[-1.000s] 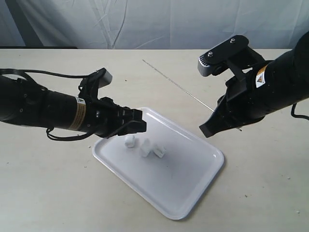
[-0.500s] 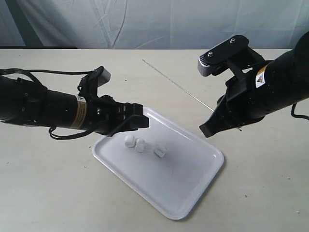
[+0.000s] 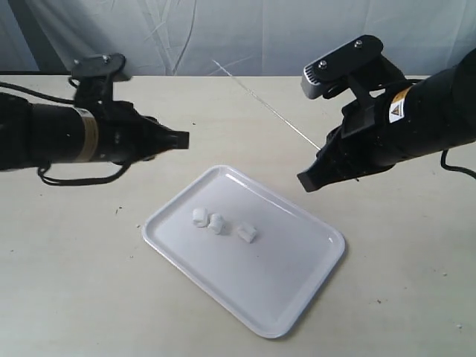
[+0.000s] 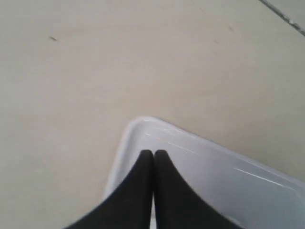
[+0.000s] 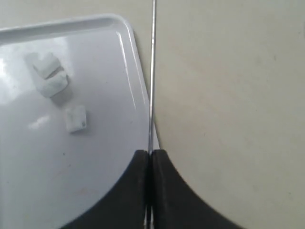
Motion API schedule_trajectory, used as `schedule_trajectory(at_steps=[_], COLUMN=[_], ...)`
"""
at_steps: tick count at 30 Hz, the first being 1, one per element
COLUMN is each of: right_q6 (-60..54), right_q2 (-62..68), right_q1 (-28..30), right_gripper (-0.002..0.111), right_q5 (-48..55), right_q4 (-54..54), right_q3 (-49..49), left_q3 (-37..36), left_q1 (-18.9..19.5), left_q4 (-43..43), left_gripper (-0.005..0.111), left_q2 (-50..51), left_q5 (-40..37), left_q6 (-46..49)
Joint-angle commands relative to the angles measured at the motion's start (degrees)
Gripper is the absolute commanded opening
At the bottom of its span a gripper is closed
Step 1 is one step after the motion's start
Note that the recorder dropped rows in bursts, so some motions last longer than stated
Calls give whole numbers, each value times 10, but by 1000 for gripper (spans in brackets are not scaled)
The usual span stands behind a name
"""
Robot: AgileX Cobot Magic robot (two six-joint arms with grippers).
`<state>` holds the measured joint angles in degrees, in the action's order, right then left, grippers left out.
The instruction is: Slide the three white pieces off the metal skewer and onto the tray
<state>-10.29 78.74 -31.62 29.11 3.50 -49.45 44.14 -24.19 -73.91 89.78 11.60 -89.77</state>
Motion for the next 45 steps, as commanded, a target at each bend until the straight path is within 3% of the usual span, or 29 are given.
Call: schedule_trajectory(at_steps=[1, 8, 11, 18, 23, 34, 41, 45], right_q6=[-2, -2, -10, -150, -162, -176, -176, -176], right_q2=[-1, 26, 52, 119, 162, 204, 217, 217], right_q1=[1, 1, 1, 1, 1, 1, 1, 1], right_gripper=[-1, -1, -1, -1, -1, -1, 22, 23], right_q5=[-49, 27, 8, -17, -32, -41, -41, -44], right_q4=[-4, 12, 32, 190, 204, 202, 204, 204], right_q3=[0, 13, 38, 53, 53, 53, 53, 52], left_q3=[-3, -10, -11, -12, -12, -12, -13, -13], left_q1=[1, 1, 1, 1, 1, 1, 1, 1], left_q4=[-43, -43, -41, -22, -10, 207, 305, 349], left_gripper=[0, 0, 0, 0, 0, 0, 0, 0], left_q2=[-88, -201, -227, -301, -362, -465, -550, -598], left_q5=[-155, -206, -206, -231, -277, -395, -402, -430], left_q6=[5, 18, 18, 22, 57, 321, 406, 440])
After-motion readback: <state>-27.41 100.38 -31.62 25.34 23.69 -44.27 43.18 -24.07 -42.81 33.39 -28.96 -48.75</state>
